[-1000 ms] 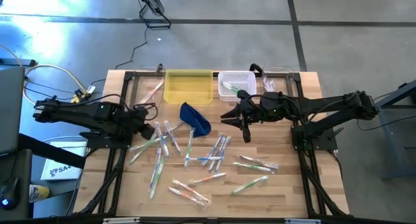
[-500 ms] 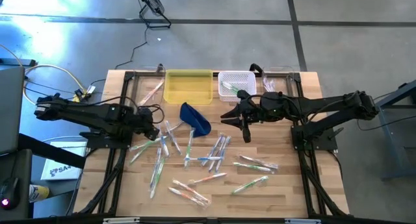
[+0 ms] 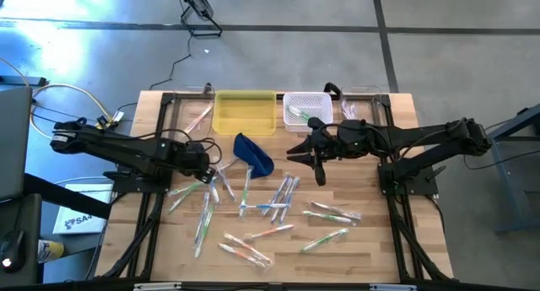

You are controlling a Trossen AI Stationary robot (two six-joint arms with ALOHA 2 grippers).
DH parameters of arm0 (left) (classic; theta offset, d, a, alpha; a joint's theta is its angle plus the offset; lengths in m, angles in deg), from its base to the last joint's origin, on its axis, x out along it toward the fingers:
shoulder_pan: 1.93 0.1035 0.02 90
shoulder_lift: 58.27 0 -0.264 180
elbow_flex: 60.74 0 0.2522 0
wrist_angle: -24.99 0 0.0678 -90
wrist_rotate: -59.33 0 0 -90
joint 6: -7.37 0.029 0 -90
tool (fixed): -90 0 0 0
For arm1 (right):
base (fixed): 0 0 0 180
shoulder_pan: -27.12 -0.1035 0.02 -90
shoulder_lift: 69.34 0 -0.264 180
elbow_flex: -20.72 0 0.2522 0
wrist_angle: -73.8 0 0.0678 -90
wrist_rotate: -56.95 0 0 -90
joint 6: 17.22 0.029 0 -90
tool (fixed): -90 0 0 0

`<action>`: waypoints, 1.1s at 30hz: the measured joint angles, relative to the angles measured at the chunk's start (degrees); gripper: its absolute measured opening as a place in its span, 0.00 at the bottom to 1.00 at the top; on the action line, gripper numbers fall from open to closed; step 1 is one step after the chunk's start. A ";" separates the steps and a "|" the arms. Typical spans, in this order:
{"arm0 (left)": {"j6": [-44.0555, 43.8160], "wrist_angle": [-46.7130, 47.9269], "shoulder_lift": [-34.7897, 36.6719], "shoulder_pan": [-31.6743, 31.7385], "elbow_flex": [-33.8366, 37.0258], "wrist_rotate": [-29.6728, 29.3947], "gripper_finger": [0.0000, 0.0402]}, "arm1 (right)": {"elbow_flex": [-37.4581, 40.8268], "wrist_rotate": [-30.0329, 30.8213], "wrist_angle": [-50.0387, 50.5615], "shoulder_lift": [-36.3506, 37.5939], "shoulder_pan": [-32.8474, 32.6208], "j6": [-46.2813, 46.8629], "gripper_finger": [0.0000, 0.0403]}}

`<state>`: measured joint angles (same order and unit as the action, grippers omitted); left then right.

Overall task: Pick & Place Toothbrushes
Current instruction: Put the blue toothbrush into the yellow bin

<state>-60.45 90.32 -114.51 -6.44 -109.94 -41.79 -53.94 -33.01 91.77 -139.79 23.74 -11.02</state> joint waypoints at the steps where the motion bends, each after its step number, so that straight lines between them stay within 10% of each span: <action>1: -0.03 0.02 -0.70 0.00 -0.01 0.00 0.38 | 0.00 0.02 0.20 0.00 0.01 0.00 0.17; 33: -2.39 -12.33 -18.18 0.00 0.00 0.07 0.38 | 0.00 0.02 1.68 0.00 0.02 0.22 0.17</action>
<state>-62.84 77.99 -132.69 -6.44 -109.94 -41.72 -53.94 -33.00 93.45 -139.79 23.77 -10.80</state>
